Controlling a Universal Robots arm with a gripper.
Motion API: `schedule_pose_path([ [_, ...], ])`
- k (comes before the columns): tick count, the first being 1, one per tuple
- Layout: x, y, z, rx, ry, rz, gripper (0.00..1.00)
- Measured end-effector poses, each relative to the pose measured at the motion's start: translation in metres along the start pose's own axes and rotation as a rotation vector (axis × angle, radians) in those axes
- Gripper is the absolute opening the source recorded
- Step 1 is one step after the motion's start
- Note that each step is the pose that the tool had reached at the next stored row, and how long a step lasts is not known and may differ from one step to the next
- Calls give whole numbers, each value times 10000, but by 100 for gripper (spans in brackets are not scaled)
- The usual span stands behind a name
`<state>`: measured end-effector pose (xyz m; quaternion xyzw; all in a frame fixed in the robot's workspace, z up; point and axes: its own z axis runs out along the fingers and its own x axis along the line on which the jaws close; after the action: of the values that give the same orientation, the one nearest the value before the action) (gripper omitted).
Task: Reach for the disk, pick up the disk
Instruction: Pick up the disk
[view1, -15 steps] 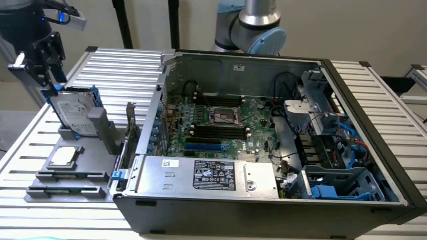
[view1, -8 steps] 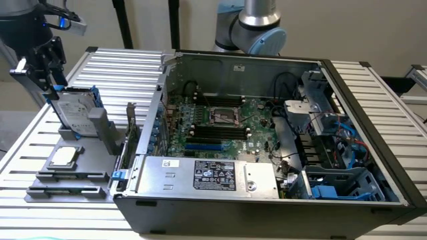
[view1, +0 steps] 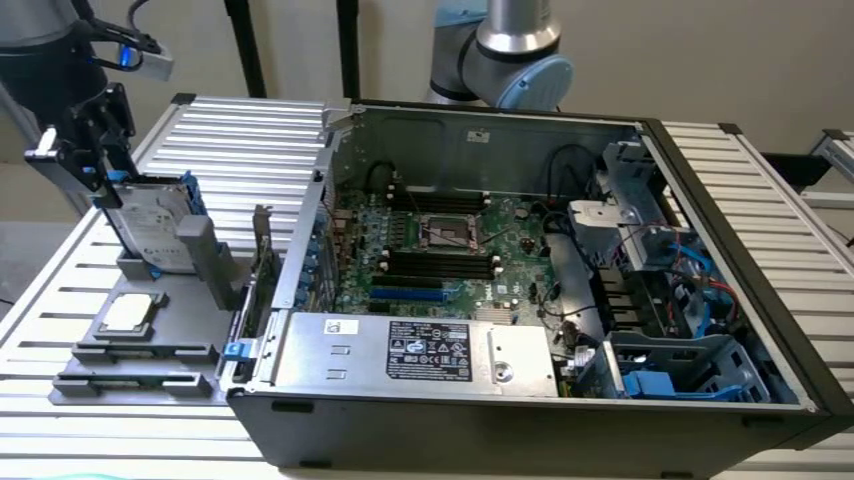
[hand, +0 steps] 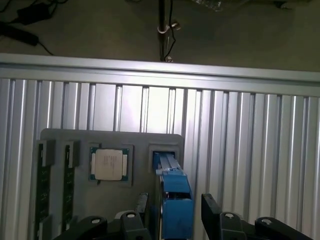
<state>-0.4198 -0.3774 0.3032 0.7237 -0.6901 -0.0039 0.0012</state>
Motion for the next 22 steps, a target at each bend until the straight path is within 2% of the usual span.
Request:
schedule_pose_path([
  [13,26,7,68,0,-1,243,54],
  [22,2,5,87,1,-2,281,54],
])
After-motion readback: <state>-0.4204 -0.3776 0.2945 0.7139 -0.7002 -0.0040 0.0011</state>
